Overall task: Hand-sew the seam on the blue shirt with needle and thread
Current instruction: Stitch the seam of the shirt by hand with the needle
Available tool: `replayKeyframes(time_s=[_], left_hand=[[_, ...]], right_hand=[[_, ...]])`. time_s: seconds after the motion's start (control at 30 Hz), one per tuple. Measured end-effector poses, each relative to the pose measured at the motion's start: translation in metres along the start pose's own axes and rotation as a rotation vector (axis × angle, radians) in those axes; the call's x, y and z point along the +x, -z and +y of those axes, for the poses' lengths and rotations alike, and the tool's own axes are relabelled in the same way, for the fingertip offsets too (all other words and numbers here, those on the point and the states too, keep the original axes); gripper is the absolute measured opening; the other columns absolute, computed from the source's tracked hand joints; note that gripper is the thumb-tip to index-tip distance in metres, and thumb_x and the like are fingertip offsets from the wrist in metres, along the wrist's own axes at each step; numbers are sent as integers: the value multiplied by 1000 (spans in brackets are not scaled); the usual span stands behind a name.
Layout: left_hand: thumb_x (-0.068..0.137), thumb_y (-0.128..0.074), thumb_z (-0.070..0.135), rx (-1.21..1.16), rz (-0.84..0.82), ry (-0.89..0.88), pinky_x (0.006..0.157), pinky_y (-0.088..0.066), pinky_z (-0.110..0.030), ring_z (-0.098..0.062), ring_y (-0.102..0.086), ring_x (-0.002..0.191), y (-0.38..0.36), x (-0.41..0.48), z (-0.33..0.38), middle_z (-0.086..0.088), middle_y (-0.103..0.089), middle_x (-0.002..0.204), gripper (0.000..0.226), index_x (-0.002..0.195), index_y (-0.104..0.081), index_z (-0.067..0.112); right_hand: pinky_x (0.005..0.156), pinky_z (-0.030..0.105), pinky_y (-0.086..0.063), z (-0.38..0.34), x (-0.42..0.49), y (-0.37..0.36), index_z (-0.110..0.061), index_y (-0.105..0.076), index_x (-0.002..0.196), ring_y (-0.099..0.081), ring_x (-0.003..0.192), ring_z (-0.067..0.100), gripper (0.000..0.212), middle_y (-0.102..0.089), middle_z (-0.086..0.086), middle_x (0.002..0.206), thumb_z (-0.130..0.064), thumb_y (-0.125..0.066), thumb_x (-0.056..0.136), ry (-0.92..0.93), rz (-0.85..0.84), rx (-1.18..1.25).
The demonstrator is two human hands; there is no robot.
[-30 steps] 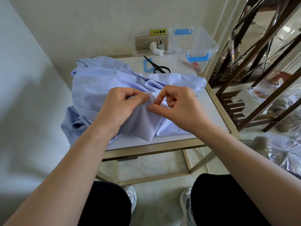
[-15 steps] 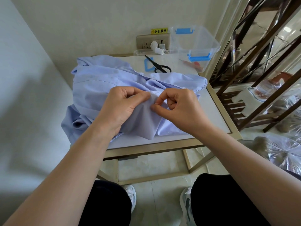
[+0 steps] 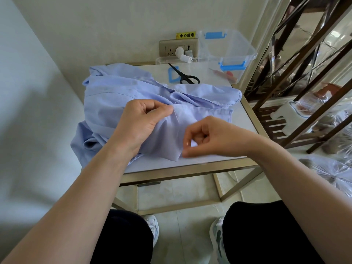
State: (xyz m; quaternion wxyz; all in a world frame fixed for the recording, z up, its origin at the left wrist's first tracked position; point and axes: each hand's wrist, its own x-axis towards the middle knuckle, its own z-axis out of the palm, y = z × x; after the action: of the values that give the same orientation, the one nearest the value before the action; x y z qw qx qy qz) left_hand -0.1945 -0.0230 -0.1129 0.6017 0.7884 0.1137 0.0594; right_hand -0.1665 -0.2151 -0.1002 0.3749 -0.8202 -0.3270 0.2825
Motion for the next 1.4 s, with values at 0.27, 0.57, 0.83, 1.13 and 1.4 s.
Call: replayKeyframes(time_s=[0.27,0.57,0.83,1.13,1.4], left_hand=[[86,-71,22,-25,-69,-11,71,-48,-32,-16,-61,72,-2,-6,5,-16,-72,83,14,75,-78,17],[86,-72,22,-23,-58,-29,73,-46,-30,-11,-57,71,0,-4,2,-3,-69,72,15,73,-76,17],[85,-73,21,-25,-98,-26,71,-47,-25,-9,-62,72,2,-7,3,-2,-74,79,13,74,-77,22],[85,-73,22,-6,-126,-28,75,-50,-28,-11,-66,77,2,-9,4,2,-76,81,12,75,-78,26],[85,-73,19,26,-183,-68,71,-50,-26,-10,-64,73,1,-9,3,1,-74,78,14,73,-77,24]], right_hand=[[52,20,-23,6,22,-18,-13,-65,76,-24,45,9,20,-25,-12,44,-24,-80,80,107,601,161],[50,15,-22,2,15,-9,-8,-67,71,-24,48,8,16,-26,-7,50,-13,-78,82,156,319,86],[53,17,-25,7,9,6,-11,-66,91,-26,52,8,9,-30,-1,56,-16,-72,87,132,354,151],[56,23,-45,12,14,10,-3,-62,107,-45,53,16,12,-76,4,80,-8,-58,97,119,493,352],[48,21,-39,13,15,13,-8,-56,77,-61,58,16,20,-72,4,109,-1,-52,96,144,279,583]])
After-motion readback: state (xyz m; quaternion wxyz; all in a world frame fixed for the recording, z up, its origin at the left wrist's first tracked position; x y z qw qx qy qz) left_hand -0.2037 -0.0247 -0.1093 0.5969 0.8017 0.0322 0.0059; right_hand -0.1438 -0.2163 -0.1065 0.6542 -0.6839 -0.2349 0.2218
